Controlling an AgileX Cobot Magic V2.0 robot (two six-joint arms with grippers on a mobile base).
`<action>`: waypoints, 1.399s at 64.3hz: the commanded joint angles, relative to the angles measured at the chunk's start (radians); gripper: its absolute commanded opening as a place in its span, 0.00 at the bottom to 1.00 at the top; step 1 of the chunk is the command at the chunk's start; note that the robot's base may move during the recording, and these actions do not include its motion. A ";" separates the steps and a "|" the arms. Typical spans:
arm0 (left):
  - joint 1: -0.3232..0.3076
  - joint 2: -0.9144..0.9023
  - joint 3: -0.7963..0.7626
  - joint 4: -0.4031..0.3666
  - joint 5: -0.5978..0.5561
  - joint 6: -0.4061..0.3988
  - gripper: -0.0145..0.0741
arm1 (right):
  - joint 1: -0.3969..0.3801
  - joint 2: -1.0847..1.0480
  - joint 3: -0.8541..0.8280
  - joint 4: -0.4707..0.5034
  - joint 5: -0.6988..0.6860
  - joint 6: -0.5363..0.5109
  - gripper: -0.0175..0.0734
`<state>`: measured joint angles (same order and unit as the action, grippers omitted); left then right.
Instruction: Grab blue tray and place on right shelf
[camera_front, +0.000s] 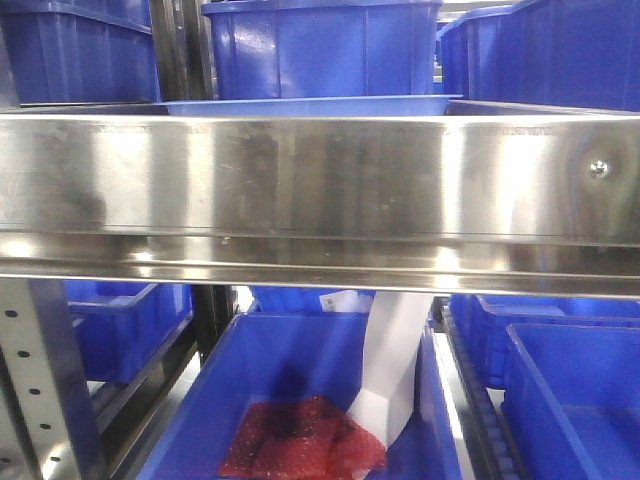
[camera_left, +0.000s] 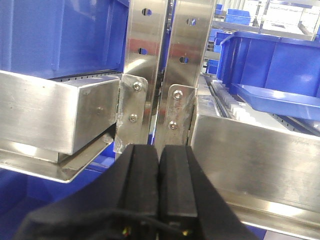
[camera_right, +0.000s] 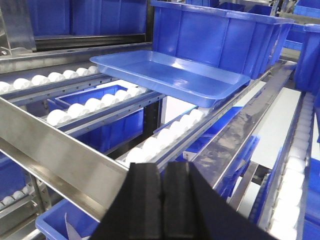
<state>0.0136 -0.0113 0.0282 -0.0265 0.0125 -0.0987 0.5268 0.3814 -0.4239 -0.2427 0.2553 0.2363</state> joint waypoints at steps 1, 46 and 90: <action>0.001 -0.014 0.032 -0.005 -0.095 0.004 0.11 | -0.003 0.002 -0.026 -0.025 -0.088 -0.011 0.25; 0.001 -0.014 0.032 -0.005 -0.095 0.004 0.11 | -0.501 -0.403 0.436 0.243 -0.351 -0.193 0.25; 0.001 -0.014 0.032 -0.005 -0.095 0.004 0.11 | -0.502 -0.412 0.429 0.243 -0.322 -0.193 0.25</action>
<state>0.0136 -0.0113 0.0282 -0.0265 0.0085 -0.0987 0.0292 -0.0109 0.0292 0.0000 0.0279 0.0542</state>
